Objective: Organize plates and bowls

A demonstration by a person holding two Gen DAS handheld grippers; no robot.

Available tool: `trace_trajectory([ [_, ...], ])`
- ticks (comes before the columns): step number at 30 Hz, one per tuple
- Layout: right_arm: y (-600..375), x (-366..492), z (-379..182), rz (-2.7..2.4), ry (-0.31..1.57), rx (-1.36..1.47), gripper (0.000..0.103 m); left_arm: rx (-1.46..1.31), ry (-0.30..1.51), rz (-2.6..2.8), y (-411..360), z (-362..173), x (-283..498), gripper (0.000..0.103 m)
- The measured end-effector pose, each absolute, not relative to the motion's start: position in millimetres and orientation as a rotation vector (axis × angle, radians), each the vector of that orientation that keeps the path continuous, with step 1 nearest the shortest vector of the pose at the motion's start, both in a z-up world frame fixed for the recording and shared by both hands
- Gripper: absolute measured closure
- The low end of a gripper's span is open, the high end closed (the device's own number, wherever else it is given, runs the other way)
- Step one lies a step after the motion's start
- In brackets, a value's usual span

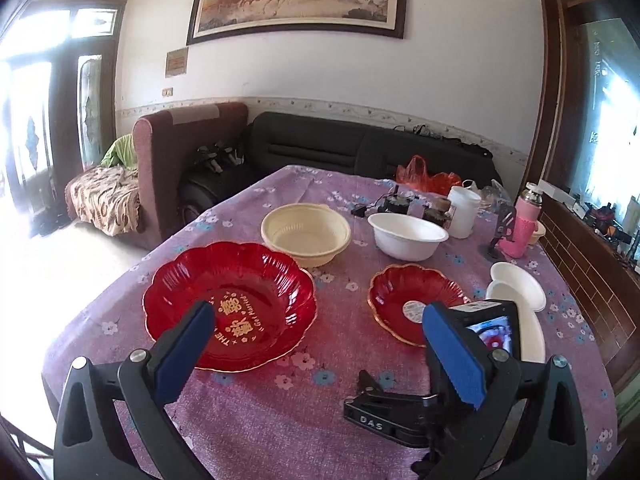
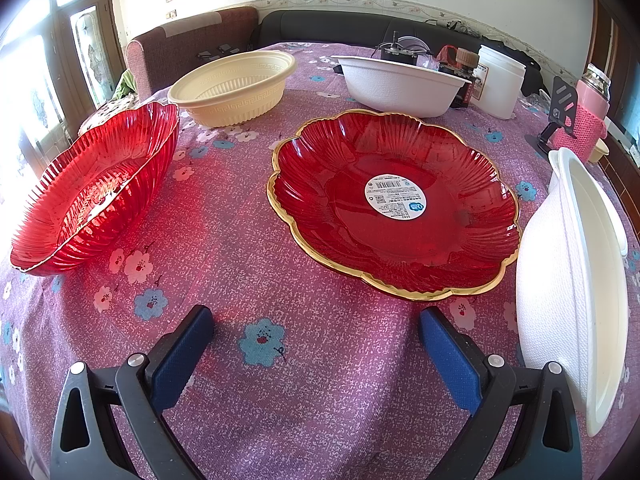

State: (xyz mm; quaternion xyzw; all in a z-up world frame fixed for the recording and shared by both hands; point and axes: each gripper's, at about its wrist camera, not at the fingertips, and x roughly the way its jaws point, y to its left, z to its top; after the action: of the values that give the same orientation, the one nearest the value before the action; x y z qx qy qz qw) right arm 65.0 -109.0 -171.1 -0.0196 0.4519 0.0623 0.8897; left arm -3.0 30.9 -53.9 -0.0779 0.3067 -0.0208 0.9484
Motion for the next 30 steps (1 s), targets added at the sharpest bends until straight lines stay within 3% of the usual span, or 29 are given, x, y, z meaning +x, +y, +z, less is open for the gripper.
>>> trace_trajectory([
  [3, -109.0, 65.0, -171.1, 0.129, 0.939, -0.041, 0.0, -0.141, 0.685, -0.049, 39.3, -63.2, 7.8, 0.0],
  [30, -123.5, 72.5, -166.8, 0.193, 1.003, 0.036, 0.0, 0.026, 0.681, -0.006, 35.8, -79.5, 15.6, 0.0],
])
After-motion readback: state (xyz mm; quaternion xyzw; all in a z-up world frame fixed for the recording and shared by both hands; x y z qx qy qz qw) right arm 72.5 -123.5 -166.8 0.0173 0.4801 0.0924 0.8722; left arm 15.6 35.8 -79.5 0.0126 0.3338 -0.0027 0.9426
